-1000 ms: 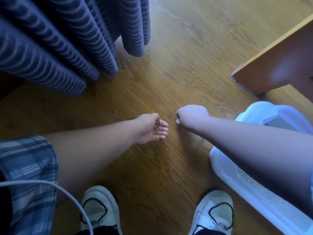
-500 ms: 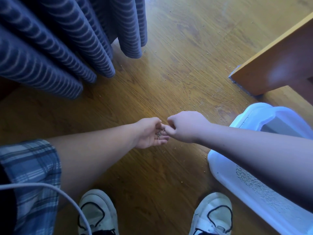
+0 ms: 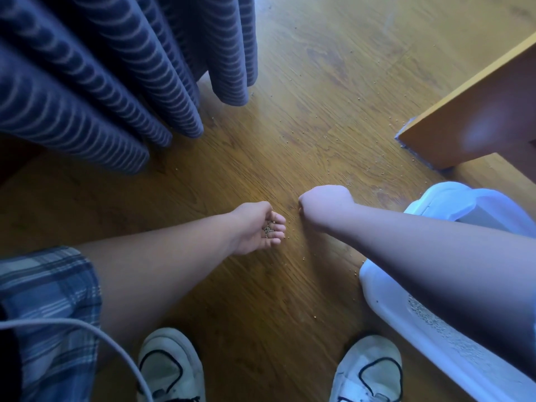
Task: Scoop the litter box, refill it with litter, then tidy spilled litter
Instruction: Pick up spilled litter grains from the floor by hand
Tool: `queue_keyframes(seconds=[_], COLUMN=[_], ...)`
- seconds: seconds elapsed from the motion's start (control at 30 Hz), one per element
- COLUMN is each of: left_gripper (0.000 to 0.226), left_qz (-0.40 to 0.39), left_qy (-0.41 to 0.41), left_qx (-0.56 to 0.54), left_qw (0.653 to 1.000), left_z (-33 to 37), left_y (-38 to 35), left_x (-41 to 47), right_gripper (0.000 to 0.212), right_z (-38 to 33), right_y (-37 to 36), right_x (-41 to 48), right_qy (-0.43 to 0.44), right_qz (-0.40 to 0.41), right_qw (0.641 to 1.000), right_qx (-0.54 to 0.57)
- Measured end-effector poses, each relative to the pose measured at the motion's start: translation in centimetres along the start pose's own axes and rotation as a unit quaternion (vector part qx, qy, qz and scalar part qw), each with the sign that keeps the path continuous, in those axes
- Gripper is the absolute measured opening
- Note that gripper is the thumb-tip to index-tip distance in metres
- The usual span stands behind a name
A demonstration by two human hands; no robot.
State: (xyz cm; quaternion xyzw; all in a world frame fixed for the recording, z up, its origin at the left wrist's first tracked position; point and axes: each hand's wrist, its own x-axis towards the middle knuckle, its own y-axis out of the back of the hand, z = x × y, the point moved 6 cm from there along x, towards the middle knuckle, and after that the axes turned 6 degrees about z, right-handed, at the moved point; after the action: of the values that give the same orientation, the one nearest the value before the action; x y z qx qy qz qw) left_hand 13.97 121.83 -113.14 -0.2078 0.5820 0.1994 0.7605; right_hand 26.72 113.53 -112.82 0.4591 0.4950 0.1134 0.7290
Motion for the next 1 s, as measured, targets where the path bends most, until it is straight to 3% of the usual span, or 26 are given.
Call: queue_keyframes(seconds=[0.27,0.4,0.53,0.63,0.73,0.83,1.0], left_gripper=[0.037,0.036,0.033,0.03,0.029,0.026,0.026], left_qz=[0.015,-0.02,-0.093,-0.076,-0.016,0.017,0.013], left_qy=[0.006,-0.005,-0.008,-0.011,-0.025,-0.024,-0.016], left_qx=[0.036,-0.003,-0.048,-0.042,-0.023,-0.026,-0.012], left_qw=[0.999,1.0,0.994,0.996,0.999,0.999,1.0], left_z=[-0.8,-0.9,-0.4,-0.3,0.2,0.5,0.3], left_y=[0.1,-0.7,-1.7,-1.7,-1.0,-0.5,-0.8], left_x=[-0.3,-0.4,-0.6,-0.4,0.0,0.0,0.1], right_gripper=[0.021,0.025,0.017,0.025,0.041,0.054,0.022], right_z=[0.2,-1.8,-4.8,-4.1,-1.5,-0.7,-1.6], right_y=[0.5,3.2,4.4,3.8,1.7,0.0,1.1], right_x=[-0.4,-2.8,-5.7,-5.3,-3.5,-3.0,-3.7], right_qy=[0.015,0.051,0.152,0.154,0.082,0.066,0.074], right_qz=[0.005,0.087,0.129,0.171,0.125,0.057,0.141], right_qw=[0.998,0.979,0.968,0.967,0.985,0.993,0.984], right_qx=[0.067,0.178,0.15,0.11,0.09,0.074,0.083])
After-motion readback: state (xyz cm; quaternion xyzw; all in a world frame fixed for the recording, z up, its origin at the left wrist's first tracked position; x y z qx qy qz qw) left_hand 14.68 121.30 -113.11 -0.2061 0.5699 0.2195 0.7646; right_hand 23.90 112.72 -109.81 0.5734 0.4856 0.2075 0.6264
